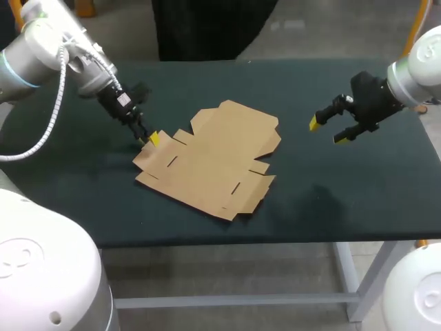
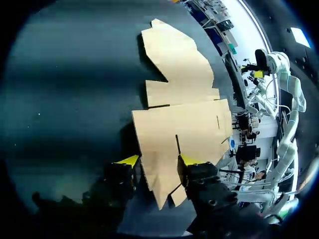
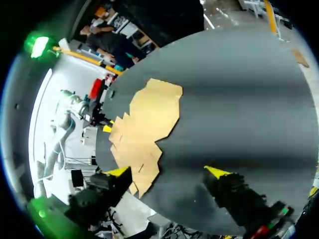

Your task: Assemble the packaging by folding the flat box into shape, placing the metal phone stand inside, and closing the box properly

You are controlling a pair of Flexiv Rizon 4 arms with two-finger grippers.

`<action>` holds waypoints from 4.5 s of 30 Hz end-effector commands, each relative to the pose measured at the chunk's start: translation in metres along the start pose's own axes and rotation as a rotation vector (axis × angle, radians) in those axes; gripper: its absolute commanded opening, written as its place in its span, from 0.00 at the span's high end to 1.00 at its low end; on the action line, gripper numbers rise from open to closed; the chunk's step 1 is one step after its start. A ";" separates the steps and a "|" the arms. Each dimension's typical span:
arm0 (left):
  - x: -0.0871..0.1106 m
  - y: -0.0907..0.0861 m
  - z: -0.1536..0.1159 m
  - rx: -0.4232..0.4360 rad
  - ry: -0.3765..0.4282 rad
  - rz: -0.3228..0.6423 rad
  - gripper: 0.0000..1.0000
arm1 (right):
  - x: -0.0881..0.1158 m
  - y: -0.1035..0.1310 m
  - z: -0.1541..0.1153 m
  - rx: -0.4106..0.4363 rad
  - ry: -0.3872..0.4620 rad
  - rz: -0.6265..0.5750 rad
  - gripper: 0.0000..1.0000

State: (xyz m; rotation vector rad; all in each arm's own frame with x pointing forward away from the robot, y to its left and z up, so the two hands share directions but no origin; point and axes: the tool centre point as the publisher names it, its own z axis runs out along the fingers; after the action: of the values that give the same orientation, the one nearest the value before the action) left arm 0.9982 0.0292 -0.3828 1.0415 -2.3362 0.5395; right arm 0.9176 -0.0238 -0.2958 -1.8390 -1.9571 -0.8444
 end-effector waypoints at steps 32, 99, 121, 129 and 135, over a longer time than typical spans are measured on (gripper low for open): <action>0.011 -0.012 -0.007 0.365 0.141 -0.361 1.00 | -0.003 0.006 0.002 0.033 0.023 -0.006 0.00; 0.059 0.021 0.030 0.384 0.143 -0.444 1.00 | -0.016 -0.006 -0.006 0.063 0.089 -0.051 0.00; 0.049 0.029 0.042 0.334 0.191 -0.432 1.00 | -0.015 -0.009 -0.003 0.071 0.089 -0.044 0.00; 0.049 0.032 0.030 0.349 0.168 -0.433 0.00 | -0.014 -0.007 -0.004 0.067 0.086 -0.034 0.00; 0.057 0.032 -0.018 0.416 0.030 -0.413 0.00 | -0.013 0.004 -0.017 0.044 0.084 -0.039 0.00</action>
State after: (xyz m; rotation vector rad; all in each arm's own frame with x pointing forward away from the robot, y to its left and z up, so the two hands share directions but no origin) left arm 0.9616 0.0190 -0.3713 1.5719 -1.8895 0.8908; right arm 0.9200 -0.0400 -0.2964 -1.7234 -1.9499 -0.8678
